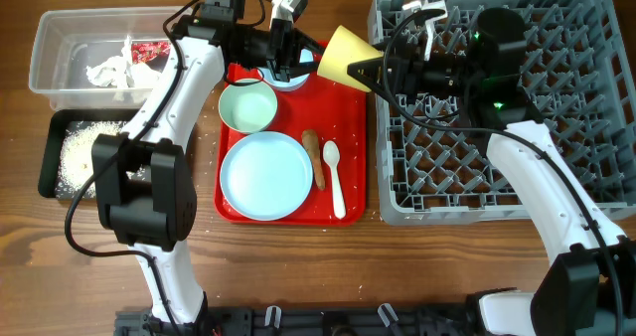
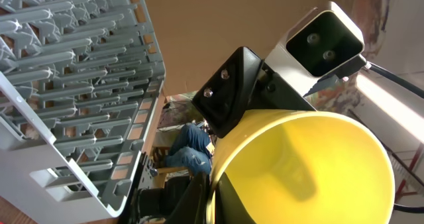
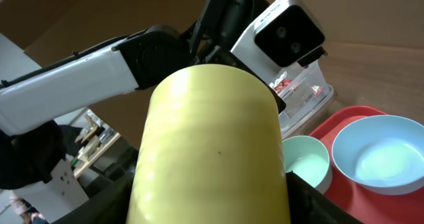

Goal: Sort waste into correct bins and load items into the dishwasher rack
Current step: 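Grasp the yellow cup with the right gripper and open the left, then lower the yellow cup into the dish rack and open the right gripper, then raise the right gripper and move the left gripper to the brown food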

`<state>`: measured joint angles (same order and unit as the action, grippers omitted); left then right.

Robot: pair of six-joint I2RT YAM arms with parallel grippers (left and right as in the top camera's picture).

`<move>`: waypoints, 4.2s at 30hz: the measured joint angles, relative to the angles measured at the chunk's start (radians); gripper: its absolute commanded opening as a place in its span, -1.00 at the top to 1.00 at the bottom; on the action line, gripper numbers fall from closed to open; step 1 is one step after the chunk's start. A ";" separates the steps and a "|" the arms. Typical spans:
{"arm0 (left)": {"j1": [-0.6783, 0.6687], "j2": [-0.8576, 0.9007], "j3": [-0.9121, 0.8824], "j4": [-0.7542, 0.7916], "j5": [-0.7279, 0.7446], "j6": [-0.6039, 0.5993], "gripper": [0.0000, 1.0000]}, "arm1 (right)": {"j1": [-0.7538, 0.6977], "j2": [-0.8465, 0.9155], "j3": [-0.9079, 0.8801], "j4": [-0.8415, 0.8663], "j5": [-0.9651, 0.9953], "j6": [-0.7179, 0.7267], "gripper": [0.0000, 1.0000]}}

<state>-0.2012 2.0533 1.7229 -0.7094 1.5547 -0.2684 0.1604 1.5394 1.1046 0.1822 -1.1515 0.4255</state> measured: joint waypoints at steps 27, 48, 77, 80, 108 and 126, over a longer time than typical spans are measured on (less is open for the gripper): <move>0.000 0.000 0.000 0.000 -0.001 -0.001 0.67 | -0.037 0.000 0.000 0.003 -0.001 0.017 -0.19; 0.000 0.000 0.000 -0.192 -0.681 -0.004 0.57 | -0.127 0.002 0.030 -0.520 0.343 0.006 -0.21; 0.000 0.000 0.000 -0.249 -1.110 -0.004 0.53 | -0.005 0.131 0.230 -1.566 0.940 -0.171 -0.30; 0.000 0.000 0.000 -0.249 -1.113 -0.004 0.53 | -0.005 0.146 0.223 -1.551 0.941 -0.172 -0.60; 0.000 -0.006 0.000 -0.360 -1.110 -0.007 0.09 | 0.167 0.091 0.573 -1.326 0.922 -0.133 -1.00; -0.102 -0.286 -0.002 -0.446 -1.453 -0.091 0.07 | 0.154 0.112 0.573 -1.254 0.993 -0.028 -0.99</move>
<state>-0.3035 1.7672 1.7210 -1.1557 0.1017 -0.3592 0.3145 1.6512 1.6772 -1.0721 -0.1589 0.3977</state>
